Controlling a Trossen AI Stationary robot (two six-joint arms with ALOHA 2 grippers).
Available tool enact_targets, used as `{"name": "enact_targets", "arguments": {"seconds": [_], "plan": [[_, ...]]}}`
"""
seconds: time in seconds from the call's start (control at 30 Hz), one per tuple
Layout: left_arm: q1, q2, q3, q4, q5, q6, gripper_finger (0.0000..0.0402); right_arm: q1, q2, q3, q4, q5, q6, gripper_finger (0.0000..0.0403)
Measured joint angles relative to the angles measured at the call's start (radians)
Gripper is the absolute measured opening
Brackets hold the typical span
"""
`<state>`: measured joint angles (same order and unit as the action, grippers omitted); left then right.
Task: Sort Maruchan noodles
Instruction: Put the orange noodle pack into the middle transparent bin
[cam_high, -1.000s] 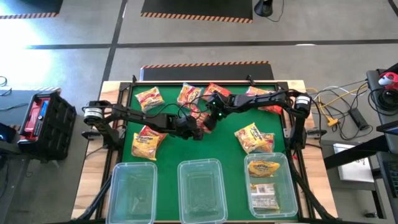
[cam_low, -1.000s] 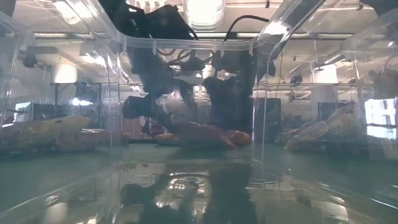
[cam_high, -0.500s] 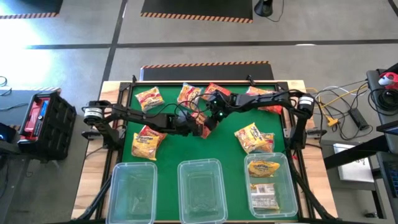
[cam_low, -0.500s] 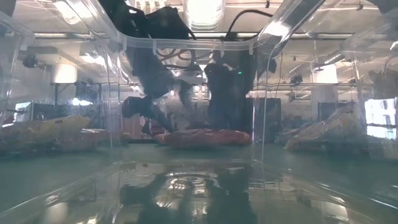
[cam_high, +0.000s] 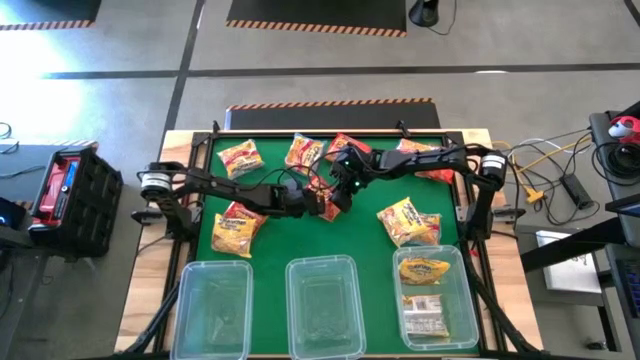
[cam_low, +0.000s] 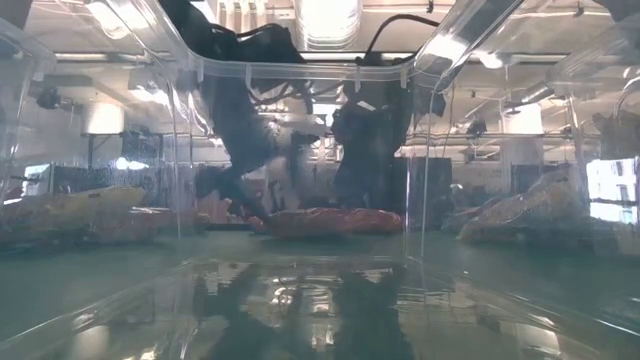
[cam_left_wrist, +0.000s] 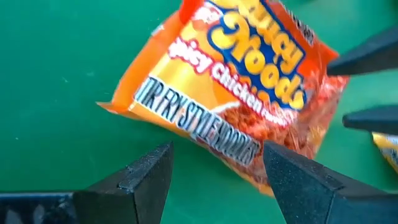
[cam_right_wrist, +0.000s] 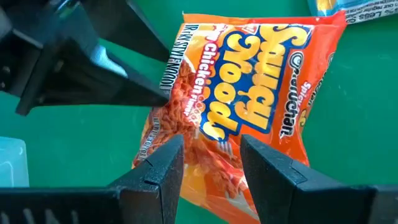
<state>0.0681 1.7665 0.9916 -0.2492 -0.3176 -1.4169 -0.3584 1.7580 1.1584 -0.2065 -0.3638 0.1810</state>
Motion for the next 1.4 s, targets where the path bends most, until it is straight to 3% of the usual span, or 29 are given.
{"name": "enact_targets", "arguments": {"seconds": [0.47, 0.77, 0.87, 1.07, 1.4], "plan": [[0.001, 0.059, 0.005, -0.049, -0.003, -0.042, 0.0231, -0.044, -0.023, 0.022, -0.050, 0.006, -0.045, 0.0148], [-0.013, 0.056, 0.004, -0.128, 0.045, -0.019, 0.0231, -0.089, -0.032, 0.098, -0.250, 0.114, -0.149, 0.0148], [-0.011, 0.059, 0.004, -0.129, 0.047, -0.018, 0.0231, -0.087, -0.031, 0.099, -0.248, 0.076, -0.137, 0.0148], [-0.011, 0.060, 0.003, -0.129, 0.047, -0.014, 0.0231, -0.091, -0.030, 0.098, -0.154, -0.142, -0.066, 0.0148], [-0.011, 0.061, 0.002, -0.128, 0.046, -0.006, 0.0231, -0.106, -0.022, 0.090, -0.118, -0.160, -0.023, 0.0168]]}}
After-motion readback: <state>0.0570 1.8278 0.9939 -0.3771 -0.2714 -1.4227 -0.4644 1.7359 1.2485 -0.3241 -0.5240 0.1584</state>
